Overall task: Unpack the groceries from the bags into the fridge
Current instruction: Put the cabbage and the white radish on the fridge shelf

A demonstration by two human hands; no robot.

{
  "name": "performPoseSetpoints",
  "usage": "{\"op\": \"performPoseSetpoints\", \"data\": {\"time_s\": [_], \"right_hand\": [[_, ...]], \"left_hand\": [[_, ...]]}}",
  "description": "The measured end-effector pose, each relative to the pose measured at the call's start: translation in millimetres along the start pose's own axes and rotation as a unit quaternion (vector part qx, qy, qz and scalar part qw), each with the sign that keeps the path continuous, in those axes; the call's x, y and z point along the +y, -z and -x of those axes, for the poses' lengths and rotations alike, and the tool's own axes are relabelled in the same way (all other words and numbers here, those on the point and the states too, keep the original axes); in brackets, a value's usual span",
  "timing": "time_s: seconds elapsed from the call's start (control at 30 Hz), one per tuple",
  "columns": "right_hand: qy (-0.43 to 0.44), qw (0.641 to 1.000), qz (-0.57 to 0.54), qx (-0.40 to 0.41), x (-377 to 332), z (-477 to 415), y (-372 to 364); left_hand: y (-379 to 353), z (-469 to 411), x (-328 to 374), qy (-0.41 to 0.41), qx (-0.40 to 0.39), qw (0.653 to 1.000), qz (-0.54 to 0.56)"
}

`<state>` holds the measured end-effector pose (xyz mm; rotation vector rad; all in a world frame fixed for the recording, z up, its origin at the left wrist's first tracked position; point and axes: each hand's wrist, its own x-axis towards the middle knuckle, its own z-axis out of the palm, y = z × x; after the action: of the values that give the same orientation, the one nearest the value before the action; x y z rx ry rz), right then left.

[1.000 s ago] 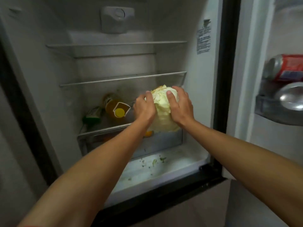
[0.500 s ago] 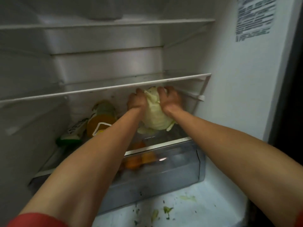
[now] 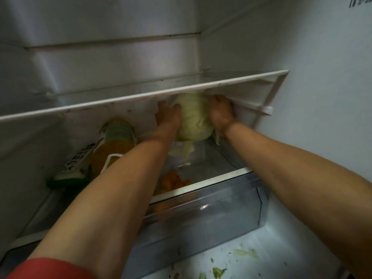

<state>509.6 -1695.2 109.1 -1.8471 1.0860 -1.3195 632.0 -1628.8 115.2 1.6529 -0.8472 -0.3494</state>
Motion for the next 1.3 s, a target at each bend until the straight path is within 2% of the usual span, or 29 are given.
{"op": "performPoseSetpoints", "data": {"time_s": [0.1, 0.2, 0.27, 0.37, 0.5, 0.6, 0.7, 0.8, 1.13, 1.3], "right_hand": [[0.075, 0.997, 0.007, 0.0, 13, 22, -7], [0.107, 0.979, 0.132, -0.11, 24, 28, -7], [0.117, 0.96, 0.2, -0.155, 31, 20, -1], [0.142, 0.961, 0.204, -0.117, 34, 10, -1], [0.168, 0.973, 0.136, -0.078, 26, -1, 1], [0.158, 0.98, 0.113, -0.04, 14, -16, 5], [0.176, 0.964, 0.191, -0.05, 7, -25, -2], [0.196, 0.955, 0.22, -0.041, 9, -25, -7], [0.181, 0.909, 0.375, 0.011, 5, 14, 1], [0.16, 0.908, 0.387, -0.027, -6, 34, 14]], "left_hand": [[-5, -13, 1, -0.014, 0.03, 0.998, -0.051], [-8, -23, 6, 0.006, 0.032, 0.998, -0.061], [-9, -26, 7, 0.032, -0.011, 0.999, 0.007], [-13, -21, 6, 0.061, -0.076, 0.99, 0.1], [-10, -24, 15, 0.082, -0.049, 0.98, 0.177], [-6, -23, 25, 0.066, -0.06, 0.988, 0.126], [-4, -21, 26, 0.054, -0.073, 0.995, 0.046], [-1, -22, 25, 0.052, -0.075, 0.996, -0.006], [17, 2, 12, 0.068, -0.031, 0.996, -0.044], [34, 24, 12, 0.022, -0.046, 0.992, -0.112]]}}
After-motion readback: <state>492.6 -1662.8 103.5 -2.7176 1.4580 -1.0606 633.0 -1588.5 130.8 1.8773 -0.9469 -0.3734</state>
